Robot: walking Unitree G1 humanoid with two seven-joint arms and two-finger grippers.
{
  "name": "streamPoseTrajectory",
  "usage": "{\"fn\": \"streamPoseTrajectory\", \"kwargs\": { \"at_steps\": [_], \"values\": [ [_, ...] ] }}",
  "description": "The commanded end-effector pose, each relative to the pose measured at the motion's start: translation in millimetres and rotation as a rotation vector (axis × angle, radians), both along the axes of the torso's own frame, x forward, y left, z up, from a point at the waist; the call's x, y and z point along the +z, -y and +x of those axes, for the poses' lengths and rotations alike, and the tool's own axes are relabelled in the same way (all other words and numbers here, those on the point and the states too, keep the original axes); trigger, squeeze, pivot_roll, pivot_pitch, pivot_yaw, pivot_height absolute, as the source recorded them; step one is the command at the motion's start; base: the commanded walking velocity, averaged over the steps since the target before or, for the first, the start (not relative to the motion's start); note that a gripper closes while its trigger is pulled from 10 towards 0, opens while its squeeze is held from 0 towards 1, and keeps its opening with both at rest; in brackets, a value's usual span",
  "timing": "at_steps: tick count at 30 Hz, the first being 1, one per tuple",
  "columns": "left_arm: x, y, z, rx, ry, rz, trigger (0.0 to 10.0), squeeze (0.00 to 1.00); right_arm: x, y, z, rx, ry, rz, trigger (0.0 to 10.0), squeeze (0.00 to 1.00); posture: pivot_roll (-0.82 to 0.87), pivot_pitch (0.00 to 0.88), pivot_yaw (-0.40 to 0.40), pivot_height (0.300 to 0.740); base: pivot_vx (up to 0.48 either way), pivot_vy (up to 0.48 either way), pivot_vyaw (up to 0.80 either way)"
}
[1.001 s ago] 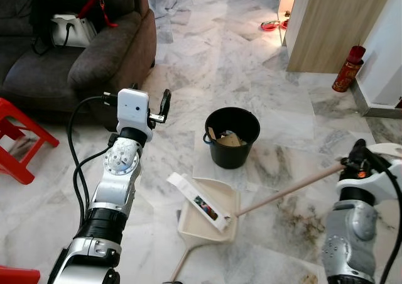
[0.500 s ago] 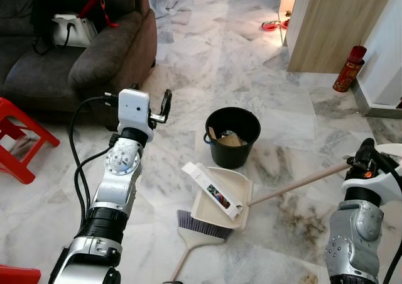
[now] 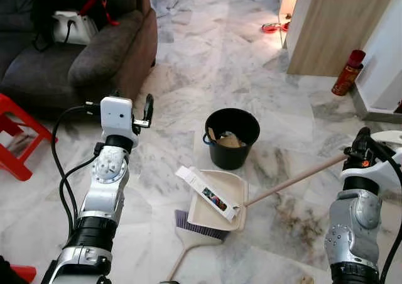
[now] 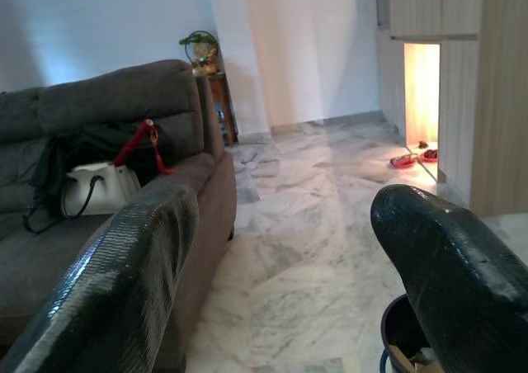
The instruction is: Sweep floor
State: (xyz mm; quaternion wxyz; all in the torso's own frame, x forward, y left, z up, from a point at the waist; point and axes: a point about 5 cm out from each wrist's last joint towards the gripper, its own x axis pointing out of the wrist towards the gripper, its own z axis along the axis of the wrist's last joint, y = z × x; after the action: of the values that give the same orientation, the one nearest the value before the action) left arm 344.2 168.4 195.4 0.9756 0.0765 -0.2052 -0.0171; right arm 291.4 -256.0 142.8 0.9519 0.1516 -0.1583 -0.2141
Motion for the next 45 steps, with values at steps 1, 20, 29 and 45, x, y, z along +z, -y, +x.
{"fn": "streamPoseTrajectory", "kwargs": {
  "at_steps": [1,20,29,45],
  "values": [
    [3.2,-3.8,-0.8,0.019,0.013,0.000,10.0,0.00,11.1,-0.4,3.8,0.015,0.045,-0.003,10.0,0.00,0.10,0.110,-0.007,0.740,0.000,0.000,0.00],
    [-4.4,4.0,-5.0,0.005,-0.008,-0.012,10.0,0.00,11.3,-3.6,3.5,0.036,0.038,-0.012,10.0,0.00,0.08,0.108,-0.015,0.740,0.000,0.000,0.00],
    [-3.5,6.4,-4.7,-0.009,-0.007,-0.012,10.0,0.00,12.4,-3.2,3.6,0.036,0.043,-0.014,10.0,0.00,0.08,0.096,-0.010,0.740,0.000,0.000,0.00],
    [-2.6,7.6,-5.9,-0.019,-0.006,-0.021,10.0,0.00,12.6,-4.9,4.8,0.043,0.045,-0.012,10.0,0.00,0.09,0.097,-0.013,0.740,0.000,0.000,0.00]
  ]
}}
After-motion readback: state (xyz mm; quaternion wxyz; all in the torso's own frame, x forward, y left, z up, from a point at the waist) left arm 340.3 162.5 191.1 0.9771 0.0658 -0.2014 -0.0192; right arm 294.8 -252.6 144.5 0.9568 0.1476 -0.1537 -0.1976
